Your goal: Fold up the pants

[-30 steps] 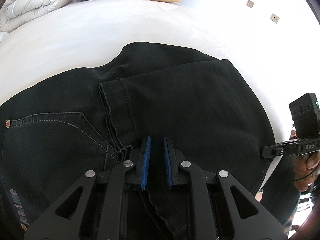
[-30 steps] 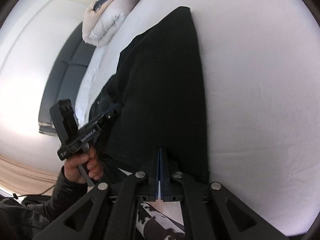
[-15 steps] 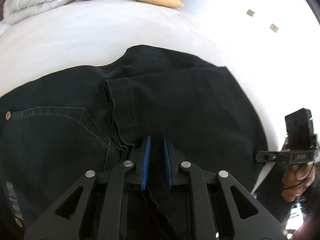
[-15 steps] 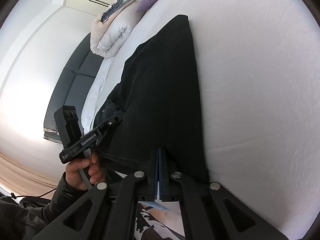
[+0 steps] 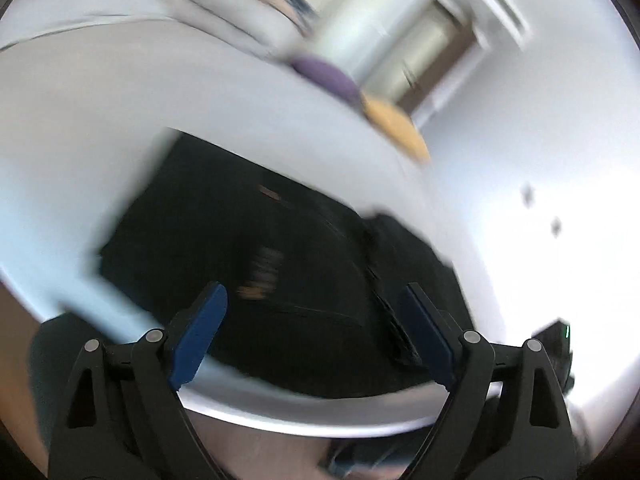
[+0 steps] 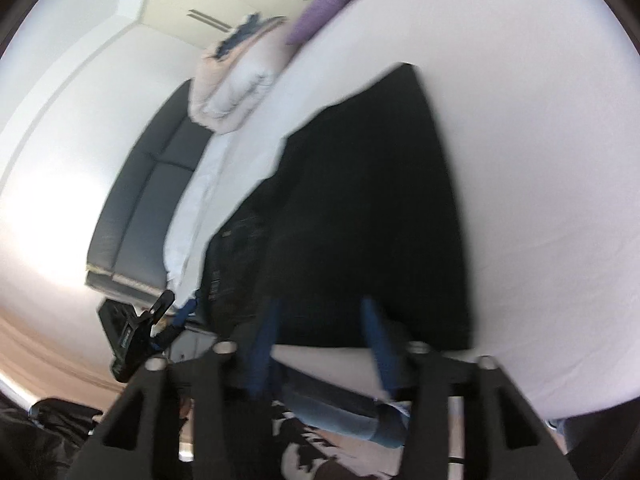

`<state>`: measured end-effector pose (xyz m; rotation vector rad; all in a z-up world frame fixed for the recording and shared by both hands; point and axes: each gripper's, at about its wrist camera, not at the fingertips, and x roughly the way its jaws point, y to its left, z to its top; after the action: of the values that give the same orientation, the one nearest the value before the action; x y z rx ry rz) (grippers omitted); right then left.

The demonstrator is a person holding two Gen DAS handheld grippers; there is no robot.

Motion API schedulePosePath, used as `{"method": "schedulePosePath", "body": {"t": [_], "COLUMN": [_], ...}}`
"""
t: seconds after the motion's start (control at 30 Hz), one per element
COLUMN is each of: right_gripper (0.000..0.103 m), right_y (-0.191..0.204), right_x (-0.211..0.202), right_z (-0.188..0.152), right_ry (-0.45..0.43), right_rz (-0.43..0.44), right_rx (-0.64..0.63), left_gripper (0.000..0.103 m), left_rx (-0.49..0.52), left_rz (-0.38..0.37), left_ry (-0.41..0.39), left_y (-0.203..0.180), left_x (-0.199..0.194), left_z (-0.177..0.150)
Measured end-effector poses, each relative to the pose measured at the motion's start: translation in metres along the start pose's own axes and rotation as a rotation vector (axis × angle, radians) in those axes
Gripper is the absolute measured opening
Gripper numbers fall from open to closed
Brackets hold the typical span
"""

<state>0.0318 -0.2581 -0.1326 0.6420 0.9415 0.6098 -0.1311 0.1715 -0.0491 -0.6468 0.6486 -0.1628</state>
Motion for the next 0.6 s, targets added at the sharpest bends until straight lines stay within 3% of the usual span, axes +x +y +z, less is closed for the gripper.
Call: {"method": "schedulePosePath", "body": {"t": [0.13, 0.2, 0.27, 0.47, 0.6], "right_gripper": [0.051, 0.051, 0.051, 0.043, 0.040], "right_y": [0.022, 0.028, 0.033, 0.043, 0.042], "right_x": [0.008, 0.014, 0.020, 0.028, 0.030], "right_z": [0.010, 0.014, 0.019, 0.022, 0.024], "right_ry": [0.011, 0.016, 0.021, 0.047, 0.053], "right_rz": [0.067, 0.095, 0.107, 0.121, 0.118], "right_rx": [-0.028, -0.028, -0.033, -0.059, -0.051], "left_gripper": [0.088, 0.088, 0.088, 0.088, 0.088], "left_rx": [-0.246, -0.405, -0.450, -0.428, -0.516], "left_rz": [-0.041, -0.110, -0.141, -0.132, -0.154], "left_ry": [-0.024, -0.011, -0.009, 0.002, 0.006], "left_y": [0.056, 0.080, 0.088, 0.095, 0.108], "left_x": [-0.019, -0.012, -0.006, 0.008, 0.027], "left_z": [-0.004, -0.007, -0.009, -0.003, -0.014]}}
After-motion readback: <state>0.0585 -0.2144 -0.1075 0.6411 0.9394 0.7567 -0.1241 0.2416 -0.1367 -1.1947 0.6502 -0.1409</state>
